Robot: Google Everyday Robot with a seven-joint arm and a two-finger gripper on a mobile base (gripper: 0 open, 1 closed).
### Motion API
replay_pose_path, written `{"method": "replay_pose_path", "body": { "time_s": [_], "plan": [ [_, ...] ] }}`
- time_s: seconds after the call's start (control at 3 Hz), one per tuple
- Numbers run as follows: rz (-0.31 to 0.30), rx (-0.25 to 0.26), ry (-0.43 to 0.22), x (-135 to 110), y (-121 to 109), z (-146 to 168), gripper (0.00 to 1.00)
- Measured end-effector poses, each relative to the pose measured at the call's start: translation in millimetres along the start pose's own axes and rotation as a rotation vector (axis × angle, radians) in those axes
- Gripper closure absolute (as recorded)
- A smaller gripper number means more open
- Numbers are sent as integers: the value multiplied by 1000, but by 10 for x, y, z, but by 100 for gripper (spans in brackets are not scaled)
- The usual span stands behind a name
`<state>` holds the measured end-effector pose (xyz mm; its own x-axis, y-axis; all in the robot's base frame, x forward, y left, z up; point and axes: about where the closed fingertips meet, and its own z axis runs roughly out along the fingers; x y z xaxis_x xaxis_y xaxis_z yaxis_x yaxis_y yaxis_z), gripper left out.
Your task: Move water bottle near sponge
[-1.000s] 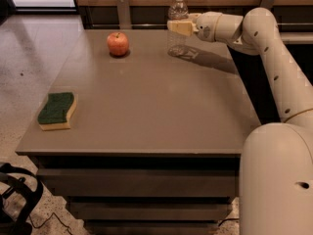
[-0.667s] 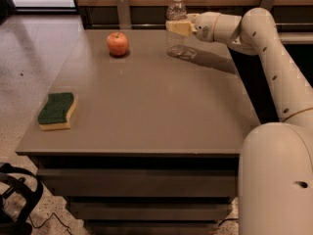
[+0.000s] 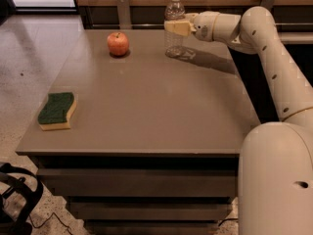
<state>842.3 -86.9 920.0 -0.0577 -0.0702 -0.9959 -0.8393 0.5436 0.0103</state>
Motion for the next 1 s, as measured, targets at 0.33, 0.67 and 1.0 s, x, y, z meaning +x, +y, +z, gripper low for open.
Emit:
{"method": "replay_pose_path", "body": {
  "time_s": [0.33, 0.67, 1.0],
  "plan": [
    [-14, -10, -9, -125, 123, -119, 100],
    [-33, -25, -12, -255, 299, -242, 100],
    [-45, -39, -20, -352, 501, -357, 100]
  ]
}}
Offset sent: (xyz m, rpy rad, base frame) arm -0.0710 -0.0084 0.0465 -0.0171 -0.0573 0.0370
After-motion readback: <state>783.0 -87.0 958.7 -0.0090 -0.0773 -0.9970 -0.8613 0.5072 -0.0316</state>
